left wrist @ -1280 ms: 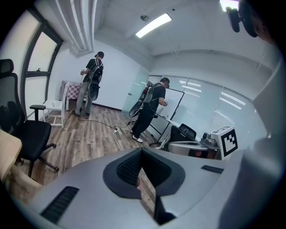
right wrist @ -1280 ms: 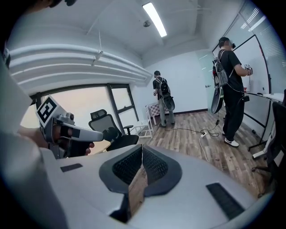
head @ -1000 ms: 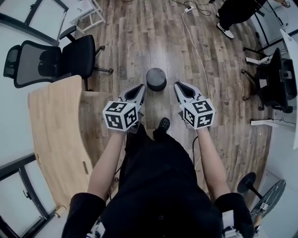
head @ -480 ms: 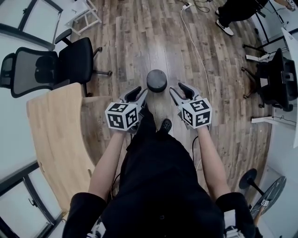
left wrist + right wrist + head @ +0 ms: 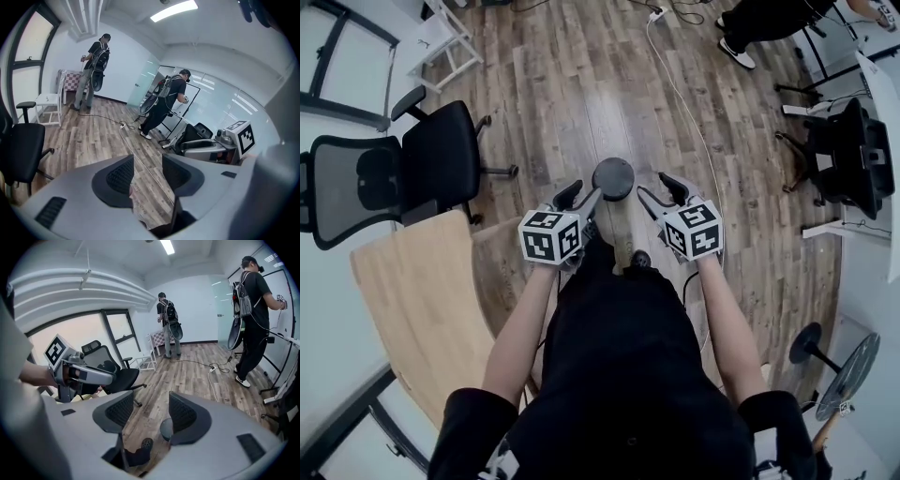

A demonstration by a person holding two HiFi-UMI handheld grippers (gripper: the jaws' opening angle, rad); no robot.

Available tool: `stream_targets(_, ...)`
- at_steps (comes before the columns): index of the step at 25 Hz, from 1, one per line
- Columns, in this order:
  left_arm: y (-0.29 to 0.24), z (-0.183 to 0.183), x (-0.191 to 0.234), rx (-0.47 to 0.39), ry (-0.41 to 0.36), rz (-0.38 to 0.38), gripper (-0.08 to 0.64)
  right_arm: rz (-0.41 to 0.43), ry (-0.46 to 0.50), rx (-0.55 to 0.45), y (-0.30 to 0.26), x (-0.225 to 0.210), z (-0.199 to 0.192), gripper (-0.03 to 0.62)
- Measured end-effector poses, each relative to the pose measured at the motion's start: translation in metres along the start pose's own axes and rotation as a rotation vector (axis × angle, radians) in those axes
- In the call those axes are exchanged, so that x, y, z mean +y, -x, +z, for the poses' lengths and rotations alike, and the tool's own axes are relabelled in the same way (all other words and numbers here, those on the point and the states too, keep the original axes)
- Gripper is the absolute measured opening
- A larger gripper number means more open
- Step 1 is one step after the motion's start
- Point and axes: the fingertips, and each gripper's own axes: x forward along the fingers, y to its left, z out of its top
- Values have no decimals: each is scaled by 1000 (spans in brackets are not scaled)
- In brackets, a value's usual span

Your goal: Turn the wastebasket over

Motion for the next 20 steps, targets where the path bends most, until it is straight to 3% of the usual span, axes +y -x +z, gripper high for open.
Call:
stream_targets(9,-37,-15,43,113,2,-65,218,3,-39,85,-48,-8,-22,230)
stream_targets(20,-85,-59,83,194,77,-40,232,70,11,213,-107,-34,-58,235)
